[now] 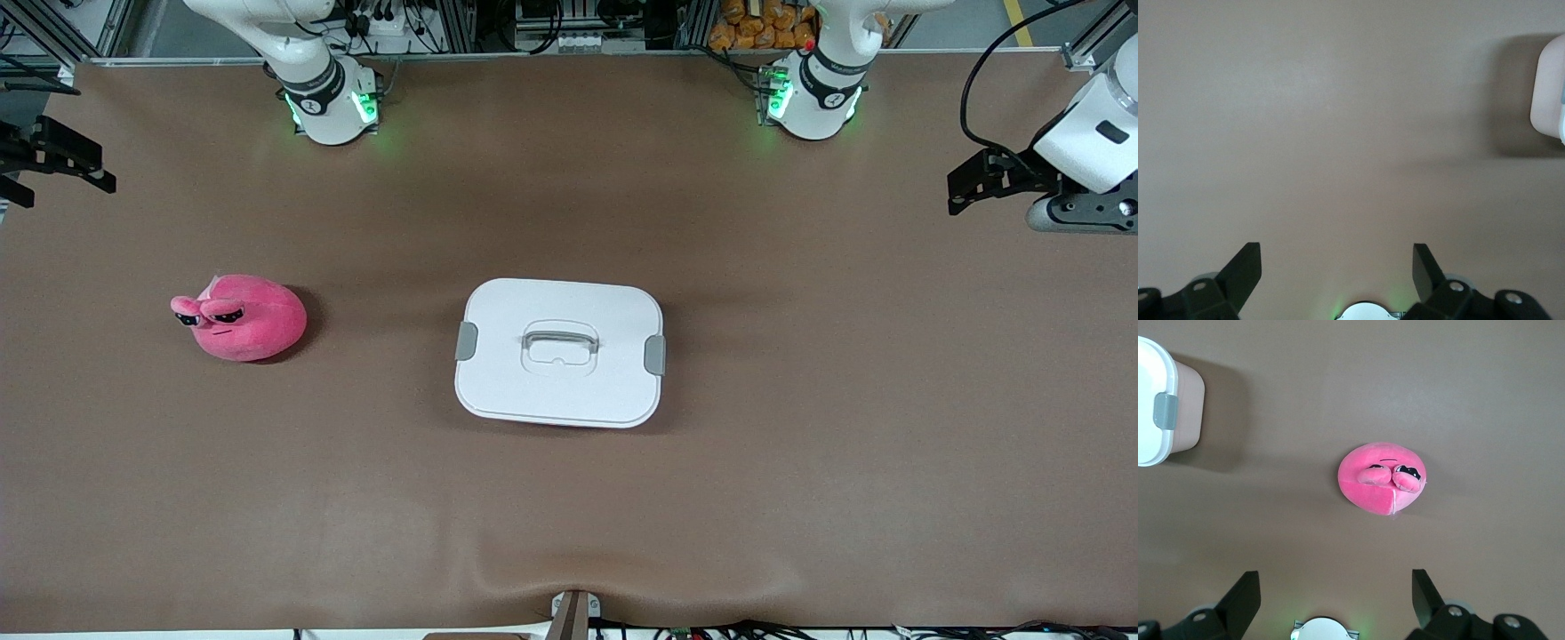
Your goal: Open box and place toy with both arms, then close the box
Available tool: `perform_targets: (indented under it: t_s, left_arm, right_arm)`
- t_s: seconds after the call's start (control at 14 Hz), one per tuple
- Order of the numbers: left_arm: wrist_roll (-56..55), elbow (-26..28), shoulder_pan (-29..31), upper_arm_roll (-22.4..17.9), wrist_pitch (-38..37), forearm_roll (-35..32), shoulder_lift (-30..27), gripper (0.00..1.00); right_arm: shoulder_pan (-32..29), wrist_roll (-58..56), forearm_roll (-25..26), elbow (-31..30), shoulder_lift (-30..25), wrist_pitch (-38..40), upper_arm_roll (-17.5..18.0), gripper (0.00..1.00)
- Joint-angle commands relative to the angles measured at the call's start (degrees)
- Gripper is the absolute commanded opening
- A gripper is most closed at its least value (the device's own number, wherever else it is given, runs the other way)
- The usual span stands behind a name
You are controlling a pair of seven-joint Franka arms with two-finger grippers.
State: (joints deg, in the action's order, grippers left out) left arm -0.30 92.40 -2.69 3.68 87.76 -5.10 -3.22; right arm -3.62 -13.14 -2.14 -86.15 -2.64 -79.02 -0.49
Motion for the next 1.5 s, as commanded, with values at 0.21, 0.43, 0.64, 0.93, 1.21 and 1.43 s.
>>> perform_targets:
  t_s: [0.21,0.43,0.64,0.93,1.21,1.43]
  left_arm:
    - [0.4,1.4,0.5,0.4,-0.4,-0.1,-1.2,1.0]
    - [0.6,0.9,0.8,0.0,-0.4,0.6,-0.6,1.0]
    - [0.5,0.3,0.7,0.2,-0.4,0.6,-0.5,1.0]
    - [0.5,-0.3,0.8,0.4,-0.4,0.6,-0.2,1.0]
    - [0.4,-0.8,0.6,0.3,-0.4,0.5,0.1,1.0]
    - [0.5,-0.8,0.7,0.3,-0.4,0.6,0.1,1.0]
  right_arm:
    - [1.6,1.0,4.9,0.9,0.4,-1.8,0.5,1.0]
    - [1.5,1.2,4.9,1.0,0.5,-1.5,0.5,1.0]
    - [0.9,1.2,4.5,1.2,1.5,-1.3,0.4,1.0]
    - [0.9,1.2,4.3,1.2,1.7,-1.3,0.4,1.0]
    - [0.8,1.1,4.2,1.2,1.7,-1.2,0.3,1.0]
    - [0.8,1.1,4.2,1.2,1.7,-1.2,0.3,1.0]
